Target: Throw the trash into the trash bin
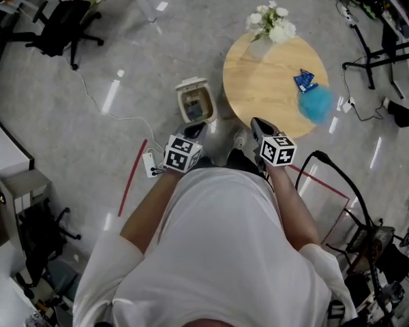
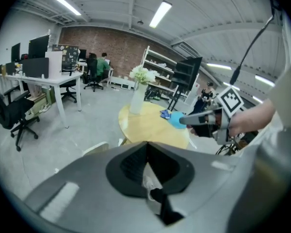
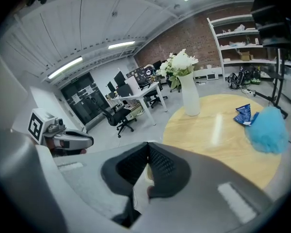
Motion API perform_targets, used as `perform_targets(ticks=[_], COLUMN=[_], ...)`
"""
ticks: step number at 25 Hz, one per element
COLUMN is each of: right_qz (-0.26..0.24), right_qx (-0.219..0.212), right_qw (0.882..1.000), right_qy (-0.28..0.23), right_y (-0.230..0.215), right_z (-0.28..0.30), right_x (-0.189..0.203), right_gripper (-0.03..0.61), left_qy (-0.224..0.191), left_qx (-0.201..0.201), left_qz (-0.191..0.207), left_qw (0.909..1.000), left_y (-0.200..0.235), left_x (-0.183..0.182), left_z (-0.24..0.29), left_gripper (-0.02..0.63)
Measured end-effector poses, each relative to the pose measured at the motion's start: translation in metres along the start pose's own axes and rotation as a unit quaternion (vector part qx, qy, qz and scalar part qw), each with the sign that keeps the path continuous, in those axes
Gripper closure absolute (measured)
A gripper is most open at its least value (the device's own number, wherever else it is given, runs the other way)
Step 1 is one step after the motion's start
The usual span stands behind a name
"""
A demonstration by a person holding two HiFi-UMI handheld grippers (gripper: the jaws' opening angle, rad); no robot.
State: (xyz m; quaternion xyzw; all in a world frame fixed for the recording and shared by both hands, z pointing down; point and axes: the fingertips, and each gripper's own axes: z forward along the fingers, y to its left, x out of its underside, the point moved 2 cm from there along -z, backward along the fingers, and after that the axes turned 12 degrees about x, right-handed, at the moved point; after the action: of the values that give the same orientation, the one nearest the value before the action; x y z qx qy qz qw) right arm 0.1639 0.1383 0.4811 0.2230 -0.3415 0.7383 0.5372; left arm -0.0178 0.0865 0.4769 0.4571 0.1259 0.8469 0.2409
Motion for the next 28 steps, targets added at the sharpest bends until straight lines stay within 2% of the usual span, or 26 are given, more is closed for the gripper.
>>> perform_targets(ticks=[12, 28], right_qz=[0.03, 0.059], right_qx=[0.027, 0.051], right_qw=[0.999, 0.997], right_qy=[-0.003, -0.009], right_y=[-0.089, -0.189], right_z=[-0.022, -0.032], right_x=[-0.009, -0.027], right_gripper=[0.578, 0.577], left_qy=[0.021, 0.038], left_qx=[0.016, 0.012], left_qz=[0.006, 0.007], left_qw=[0.9996, 0.9992], left_y=[-0.034, -0.056], left_x=[-0.026, -0.058], left_z=[0.063, 0.127], left_gripper=[0.611, 0.611])
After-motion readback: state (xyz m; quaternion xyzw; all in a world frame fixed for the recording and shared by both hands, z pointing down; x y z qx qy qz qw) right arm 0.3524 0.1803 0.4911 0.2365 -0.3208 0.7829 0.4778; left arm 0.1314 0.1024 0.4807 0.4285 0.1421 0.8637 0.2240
